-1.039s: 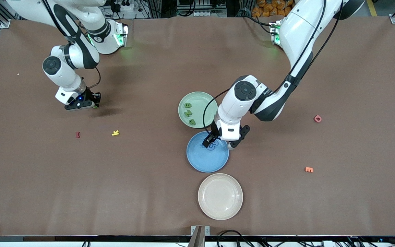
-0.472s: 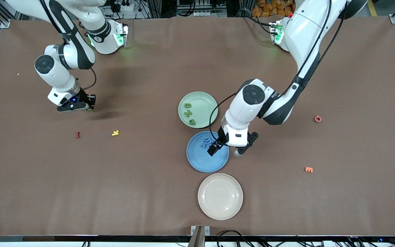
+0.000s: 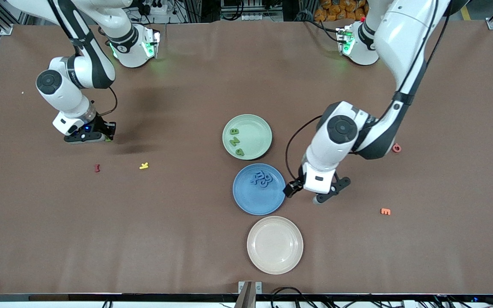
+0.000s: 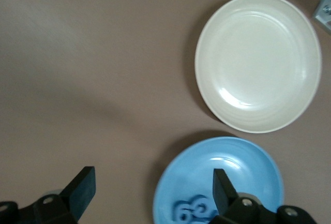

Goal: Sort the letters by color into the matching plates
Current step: 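Carry the n to the green plate while the left gripper withdraws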

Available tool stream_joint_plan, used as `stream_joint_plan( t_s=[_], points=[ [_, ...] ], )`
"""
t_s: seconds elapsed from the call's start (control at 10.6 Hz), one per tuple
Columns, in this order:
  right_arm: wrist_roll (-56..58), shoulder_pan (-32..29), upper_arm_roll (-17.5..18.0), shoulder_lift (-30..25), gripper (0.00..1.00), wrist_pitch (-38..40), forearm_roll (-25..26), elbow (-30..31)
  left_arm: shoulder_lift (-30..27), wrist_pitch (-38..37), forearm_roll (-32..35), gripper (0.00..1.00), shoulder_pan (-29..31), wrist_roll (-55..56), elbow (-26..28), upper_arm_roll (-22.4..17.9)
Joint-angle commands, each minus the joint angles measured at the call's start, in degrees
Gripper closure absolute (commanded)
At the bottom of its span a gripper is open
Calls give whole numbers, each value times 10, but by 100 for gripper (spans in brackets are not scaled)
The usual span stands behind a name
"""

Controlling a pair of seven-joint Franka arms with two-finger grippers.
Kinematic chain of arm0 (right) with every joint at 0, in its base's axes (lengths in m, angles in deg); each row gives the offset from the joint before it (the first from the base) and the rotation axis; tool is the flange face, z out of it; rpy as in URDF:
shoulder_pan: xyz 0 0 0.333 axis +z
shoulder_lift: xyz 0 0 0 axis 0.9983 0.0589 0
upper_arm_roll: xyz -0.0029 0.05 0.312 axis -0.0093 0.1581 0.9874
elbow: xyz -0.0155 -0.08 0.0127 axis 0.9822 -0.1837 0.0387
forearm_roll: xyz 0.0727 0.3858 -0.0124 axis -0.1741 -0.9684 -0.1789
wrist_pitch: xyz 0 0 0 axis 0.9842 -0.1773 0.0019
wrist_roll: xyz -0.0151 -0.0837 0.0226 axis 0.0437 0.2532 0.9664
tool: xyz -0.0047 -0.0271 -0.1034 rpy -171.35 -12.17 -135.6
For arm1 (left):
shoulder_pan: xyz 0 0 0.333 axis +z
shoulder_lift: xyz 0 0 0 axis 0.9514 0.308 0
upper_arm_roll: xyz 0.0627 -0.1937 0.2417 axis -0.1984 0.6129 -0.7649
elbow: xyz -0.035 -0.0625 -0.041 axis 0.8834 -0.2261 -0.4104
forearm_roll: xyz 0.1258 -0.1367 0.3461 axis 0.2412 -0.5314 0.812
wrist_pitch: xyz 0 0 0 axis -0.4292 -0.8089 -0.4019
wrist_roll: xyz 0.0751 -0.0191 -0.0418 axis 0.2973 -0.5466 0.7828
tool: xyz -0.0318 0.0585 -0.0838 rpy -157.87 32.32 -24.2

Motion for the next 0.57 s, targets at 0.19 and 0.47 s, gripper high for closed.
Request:
stream_joint_plan(
  t_s=[0.19,0.47],
  points=[
    [-225,112,4,7,100,15,0,-29,-59,-183,-17,0,87,-303,6,17],
    [-368,187,6,29,100,15,0,-61,-114,-251,-15,0,128,-405,50,18]
  ],
)
